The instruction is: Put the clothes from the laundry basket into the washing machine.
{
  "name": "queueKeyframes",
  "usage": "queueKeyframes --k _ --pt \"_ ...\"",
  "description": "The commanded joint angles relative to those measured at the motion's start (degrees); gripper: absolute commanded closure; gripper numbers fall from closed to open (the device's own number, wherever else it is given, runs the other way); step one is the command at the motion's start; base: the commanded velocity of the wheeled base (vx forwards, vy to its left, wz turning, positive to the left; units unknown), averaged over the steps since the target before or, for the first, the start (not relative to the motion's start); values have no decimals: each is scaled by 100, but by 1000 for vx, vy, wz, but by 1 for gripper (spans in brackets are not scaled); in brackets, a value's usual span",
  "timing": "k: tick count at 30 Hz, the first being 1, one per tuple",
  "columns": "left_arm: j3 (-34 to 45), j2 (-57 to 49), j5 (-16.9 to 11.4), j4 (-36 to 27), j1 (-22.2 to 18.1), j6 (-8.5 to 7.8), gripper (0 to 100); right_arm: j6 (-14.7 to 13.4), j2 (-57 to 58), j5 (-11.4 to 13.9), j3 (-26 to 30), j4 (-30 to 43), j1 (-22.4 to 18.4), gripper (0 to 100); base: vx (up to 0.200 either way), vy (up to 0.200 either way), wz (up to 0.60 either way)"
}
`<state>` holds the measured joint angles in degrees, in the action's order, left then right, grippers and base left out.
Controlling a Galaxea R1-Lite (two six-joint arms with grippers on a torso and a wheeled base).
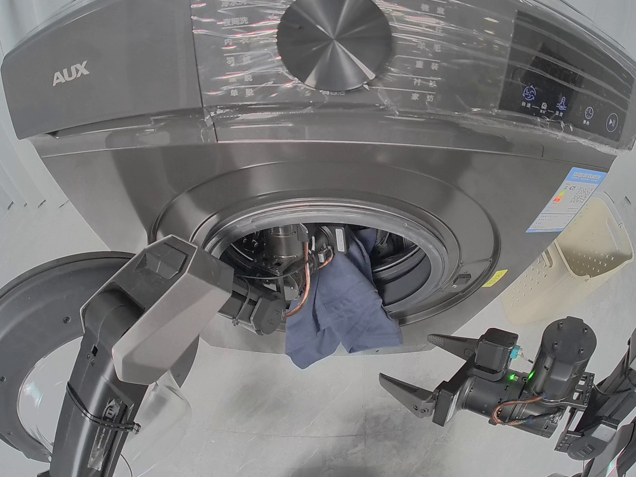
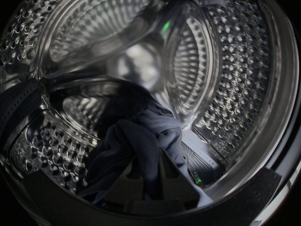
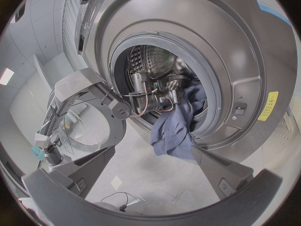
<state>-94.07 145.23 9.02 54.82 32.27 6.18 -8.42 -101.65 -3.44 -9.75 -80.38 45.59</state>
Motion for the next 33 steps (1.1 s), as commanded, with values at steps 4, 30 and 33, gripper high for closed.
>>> queueKeyframes --k 4,30,33 --pt "-1148 401 240 -42 -239 6 100 7 -31 1 -18 -4 -7 0 0 0 0" --pt "803 -434 -173 -736 333 -38 0 7 -4 10 -27 -4 -15 0 0 0 0" --pt "777 -232 -190 -780 324 -82 0 7 -13 1 -35 -4 2 0 0 0 0"
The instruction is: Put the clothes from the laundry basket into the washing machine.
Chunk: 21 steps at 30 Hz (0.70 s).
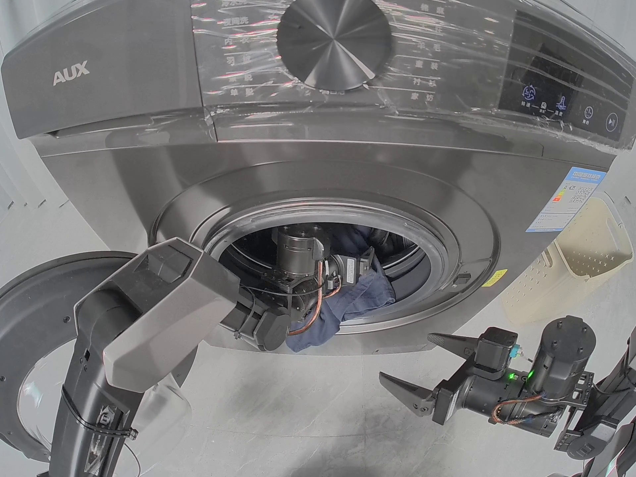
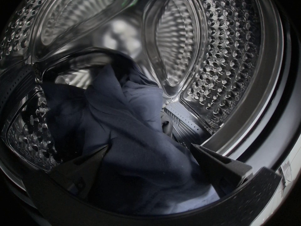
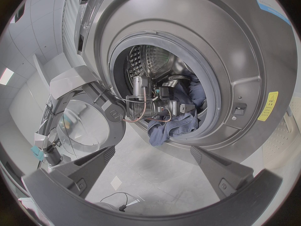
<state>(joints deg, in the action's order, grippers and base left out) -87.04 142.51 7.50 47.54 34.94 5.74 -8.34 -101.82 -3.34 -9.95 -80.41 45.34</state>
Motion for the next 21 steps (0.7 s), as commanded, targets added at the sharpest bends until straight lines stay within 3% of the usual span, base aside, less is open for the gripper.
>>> queueKeyframes --k 1,4,5,15,21 --pt "82 58 -64 -52 57 -47 0 -1 4 -9 -16 -1 28 0 0 0 0" --pt "117 172 -126 -43 39 -82 0 -1 13 -9 -25 -1 37 0 0 0 0" --pt "108 198 -134 -52 31 -100 100 -1 13 -9 -34 -1 28 0 0 0 0" --pt "-234 427 -134 115 -13 -100 100 -10 21 -9 -60 -1 28 0 0 0 0" --pt "-1289 462 -11 -26 -224 -64 100 -10 -5 -9 -69 -1 19 0 0 0 0"
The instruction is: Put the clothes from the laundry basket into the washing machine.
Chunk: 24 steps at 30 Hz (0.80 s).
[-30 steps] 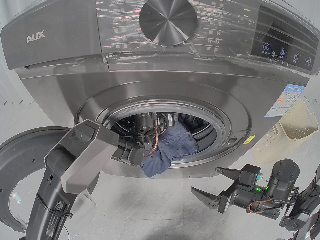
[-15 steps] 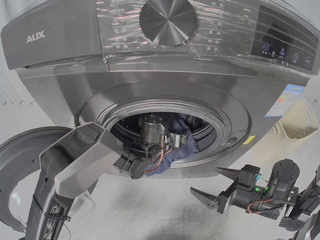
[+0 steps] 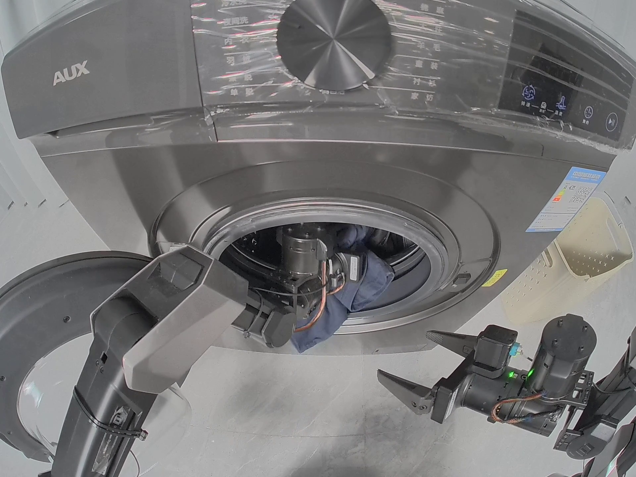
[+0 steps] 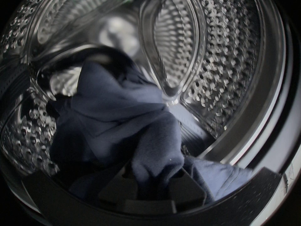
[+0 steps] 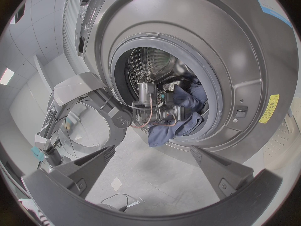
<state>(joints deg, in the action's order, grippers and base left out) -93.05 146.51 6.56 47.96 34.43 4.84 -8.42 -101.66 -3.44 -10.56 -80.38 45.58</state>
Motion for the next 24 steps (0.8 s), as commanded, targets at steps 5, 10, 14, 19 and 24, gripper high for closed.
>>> queueKeyframes --k 5,10,14,19,24 --pt "-1919 352 469 -340 -463 52 100 -1 -21 1 -8 -12 -32 0 0 0 0" --pt "-2154 449 583 -489 -577 105 100 -1 -30 1 -8 -12 -40 0 0 0 0" --pt "-2154 484 583 -428 -586 122 100 -1 -38 1 -8 -4 -40 0 0 0 0" --pt "-2154 546 583 -428 -533 166 100 -1 -82 1 -8 -21 -58 0 0 0 0" --pt "-1971 423 610 -524 -410 175 0 7 -82 10 1 -30 -93 0 0 0 0"
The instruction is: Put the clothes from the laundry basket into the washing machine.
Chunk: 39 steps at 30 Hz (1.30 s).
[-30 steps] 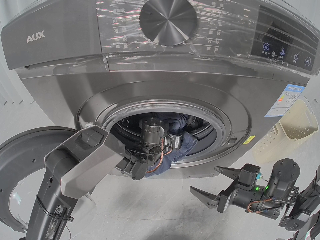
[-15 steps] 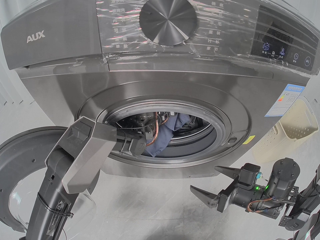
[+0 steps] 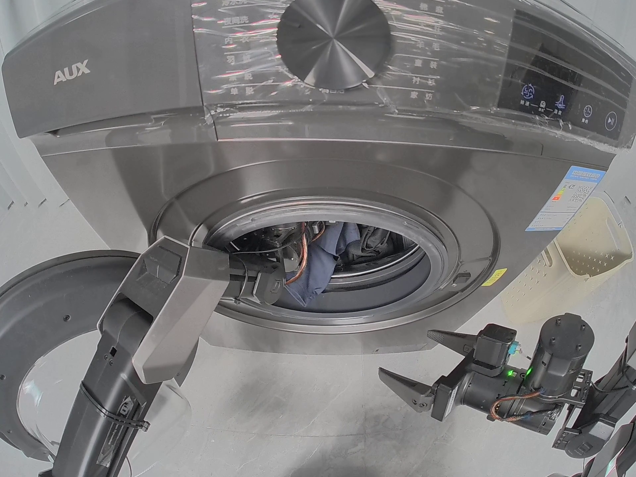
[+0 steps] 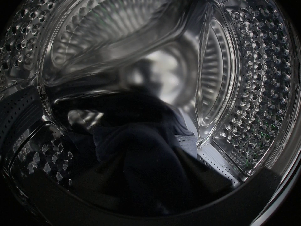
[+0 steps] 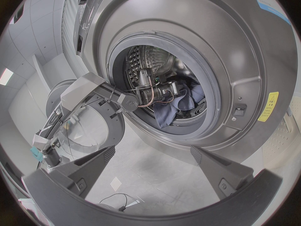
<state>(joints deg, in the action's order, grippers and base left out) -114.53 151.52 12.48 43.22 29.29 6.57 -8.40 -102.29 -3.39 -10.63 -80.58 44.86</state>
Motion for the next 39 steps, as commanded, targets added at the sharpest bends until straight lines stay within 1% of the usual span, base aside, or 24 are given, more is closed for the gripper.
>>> queueKeyframes --k 1,2,3,4,7,11,16,17,22,24,26,28,29,30,31,33,34,37,39 --pt "449 -237 26 -85 129 -7 0 5 -19 5 8 -10 -13 0 0 0 0" --pt "722 -412 44 -120 147 -15 0 5 -19 5 17 -2 -13 0 0 0 0" --pt "818 -474 44 -138 156 -24 0 5 -19 5 17 -10 -13 0 0 0 0" --pt "1425 -790 44 -226 252 -51 0 5 -19 5 17 -10 -13 0 0 0 0" --pt "2119 -1133 9 -384 296 -103 0 5 -19 5 17 -2 -13 0 0 0 0" --pt "2479 -1195 -35 -569 252 -182 0 5 -19 5 17 -2 -13 0 0 0 0" --pt "2488 -1010 -106 -727 200 -226 0 -4 -28 5 8 -10 5 0 0 0 0" --pt "2488 -975 -132 -744 182 -235 100 -4 -28 14 8 -19 -4 0 0 0 0" --pt "2365 -808 -185 -797 138 -253 100 5 -28 5 8 -19 -13 0 0 0 0" --pt "2216 -764 -185 -806 129 -226 100 -4 -28 14 0 -28 -13 0 0 0 0" --pt "1961 -702 -167 -797 112 -165 100 5 -28 14 0 -28 -13 0 0 0 0" --pt "1671 -623 -123 -780 94 -59 100 -4 -28 14 0 -28 -13 0 0 0 0" --pt "1495 -588 -97 -771 94 90 100 5 -28 14 0 -28 -13 0 0 0 0" --pt "1477 -579 -97 -762 94 116 100 5 -28 14 -9 -28 -13 0 0 0 0" --pt "1249 -562 -88 -744 129 398 100 5 -28 14 0 -37 -13 0 0 0 0" --pt "1100 -562 -79 -718 147 573 100 5 -36 14 0 -37 -13 0 0 0 0" --pt "1020 -562 -71 -700 147 609 100 -4 -36 14 0 -37 -13 0 0 0 0" --pt "827 -562 -27 -604 138 617 100 -4 -36 14 -9 -37 -13 0 0 0 0" --pt "555 -518 0 -419 147 609 100 -4 -36 14 -9 -37 -13 0 0 0 0"
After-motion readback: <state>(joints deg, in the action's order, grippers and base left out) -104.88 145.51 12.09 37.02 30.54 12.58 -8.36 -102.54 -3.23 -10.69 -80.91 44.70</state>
